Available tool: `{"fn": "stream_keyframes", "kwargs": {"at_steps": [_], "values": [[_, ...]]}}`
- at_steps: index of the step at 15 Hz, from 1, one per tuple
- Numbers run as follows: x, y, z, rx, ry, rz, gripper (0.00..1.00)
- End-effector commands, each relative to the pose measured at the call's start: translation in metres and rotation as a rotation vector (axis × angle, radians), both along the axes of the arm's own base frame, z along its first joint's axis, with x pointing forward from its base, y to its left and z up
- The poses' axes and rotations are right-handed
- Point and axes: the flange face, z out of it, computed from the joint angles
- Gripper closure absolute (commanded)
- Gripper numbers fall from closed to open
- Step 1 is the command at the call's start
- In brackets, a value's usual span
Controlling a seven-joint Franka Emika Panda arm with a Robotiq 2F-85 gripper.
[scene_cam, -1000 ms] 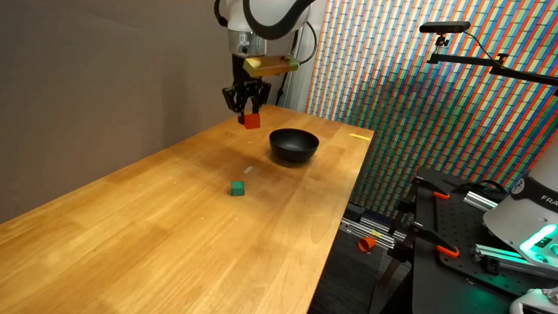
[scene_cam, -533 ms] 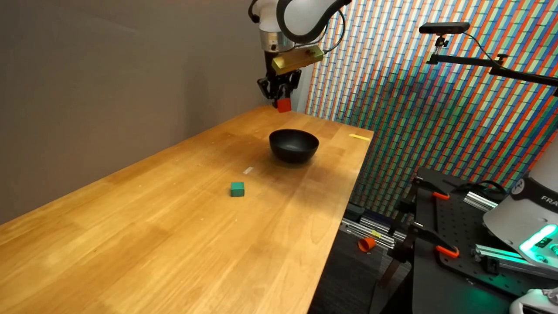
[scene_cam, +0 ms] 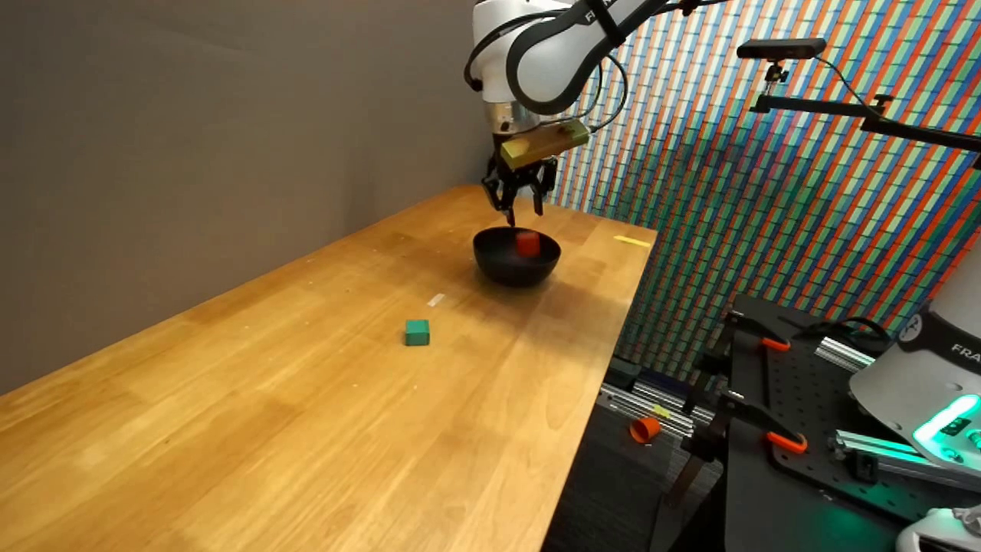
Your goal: Put the cubes in the bowl
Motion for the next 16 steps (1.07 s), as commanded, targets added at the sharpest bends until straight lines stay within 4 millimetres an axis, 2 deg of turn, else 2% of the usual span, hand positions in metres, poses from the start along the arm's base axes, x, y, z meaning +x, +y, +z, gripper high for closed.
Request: {"fn": "stream_keyframes", "kwargs": {"at_steps": [1, 2, 5, 7, 10, 12, 16], "values": [[-0.002, 0.025, 0.011, 0.126, -0.017, 0.001, 0.07], [-0.002, 0.041, 0.015, 0.177, -0.022, 0.004, 0.00], [-0.002, 0.112, 0.019, 0.318, -0.027, 0.096, 0.00], [-0.003, 0.150, 0.019, 0.419, -0.022, 0.142, 0.00], [-0.010, 0.200, 0.004, 0.538, 0.022, 0.142, 0.00], [-0.015, 0.221, -0.014, 0.511, 0.041, 0.112, 0.00], [-0.012, 0.236, -0.058, 0.395, 0.025, 0.034, 0.00]]}}
